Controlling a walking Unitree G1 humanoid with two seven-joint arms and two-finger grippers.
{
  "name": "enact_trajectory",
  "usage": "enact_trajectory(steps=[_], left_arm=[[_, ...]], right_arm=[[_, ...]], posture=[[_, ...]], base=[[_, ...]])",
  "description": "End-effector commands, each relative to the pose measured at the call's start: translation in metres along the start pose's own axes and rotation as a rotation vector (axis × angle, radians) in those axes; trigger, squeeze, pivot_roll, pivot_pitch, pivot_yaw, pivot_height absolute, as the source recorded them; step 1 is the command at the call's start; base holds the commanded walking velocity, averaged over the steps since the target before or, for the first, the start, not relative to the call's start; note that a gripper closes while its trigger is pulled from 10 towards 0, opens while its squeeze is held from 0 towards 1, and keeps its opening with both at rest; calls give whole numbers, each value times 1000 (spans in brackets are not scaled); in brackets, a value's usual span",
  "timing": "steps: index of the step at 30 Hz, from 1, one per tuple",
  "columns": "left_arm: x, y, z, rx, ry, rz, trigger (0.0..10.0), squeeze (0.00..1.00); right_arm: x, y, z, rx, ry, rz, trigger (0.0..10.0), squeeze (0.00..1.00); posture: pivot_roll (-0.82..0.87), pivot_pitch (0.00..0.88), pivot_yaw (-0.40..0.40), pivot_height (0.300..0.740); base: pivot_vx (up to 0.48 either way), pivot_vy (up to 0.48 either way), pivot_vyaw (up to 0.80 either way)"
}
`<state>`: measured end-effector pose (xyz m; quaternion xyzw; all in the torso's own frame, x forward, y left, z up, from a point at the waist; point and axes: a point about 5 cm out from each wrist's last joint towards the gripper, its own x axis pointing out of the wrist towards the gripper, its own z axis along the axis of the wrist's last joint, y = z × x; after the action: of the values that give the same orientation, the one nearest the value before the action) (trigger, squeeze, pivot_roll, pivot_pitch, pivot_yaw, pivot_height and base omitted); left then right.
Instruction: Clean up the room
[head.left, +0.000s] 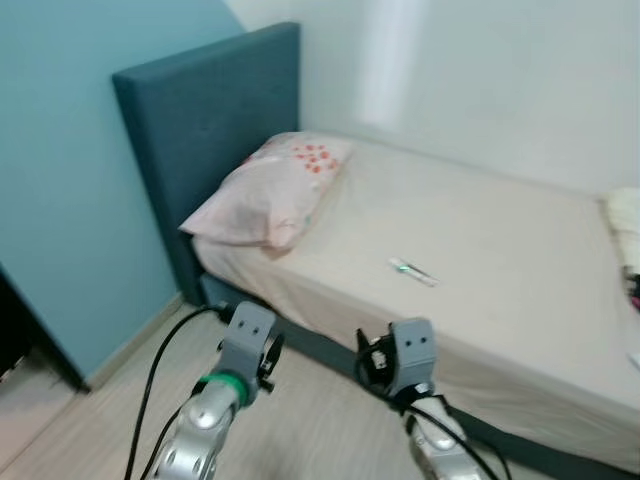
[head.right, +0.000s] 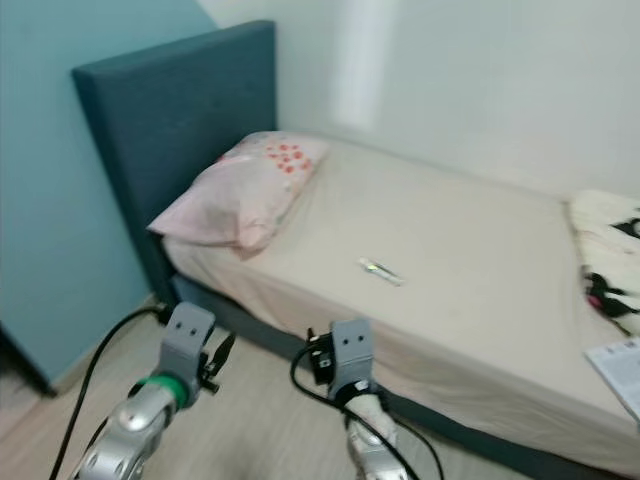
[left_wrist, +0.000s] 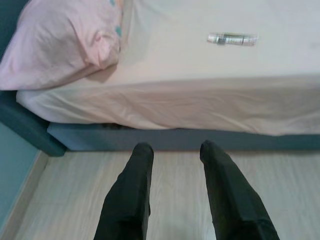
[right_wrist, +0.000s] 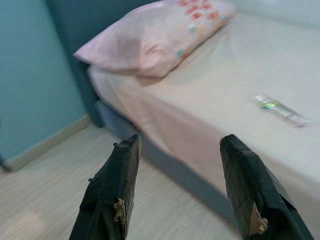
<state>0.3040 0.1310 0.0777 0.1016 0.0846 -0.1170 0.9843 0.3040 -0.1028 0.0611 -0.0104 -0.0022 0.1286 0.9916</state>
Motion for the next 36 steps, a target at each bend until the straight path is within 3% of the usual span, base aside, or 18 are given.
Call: enact_trajectory(steps=[1, 23, 36], left_arm=[[0, -3, -1, -17, 10, -10, 10000, 0], [1, -2, -2, -9, 6, 7, 10000, 0], [3, 1, 0, 7, -5, 40, 10000, 0]], right_arm=[[-3, -3, -5, 6, 19, -14, 10000, 0], [-2, -2, -2, -1, 4, -7, 10000, 0], [-1, 1, 3, -32, -27, 15, 10000, 0]], posture=[[-78, 19, 82, 740], [-78, 17, 78, 740], [-82, 14, 75, 740]], base=[[0, 0, -800], [0, 0, -800], [465, 0, -50]])
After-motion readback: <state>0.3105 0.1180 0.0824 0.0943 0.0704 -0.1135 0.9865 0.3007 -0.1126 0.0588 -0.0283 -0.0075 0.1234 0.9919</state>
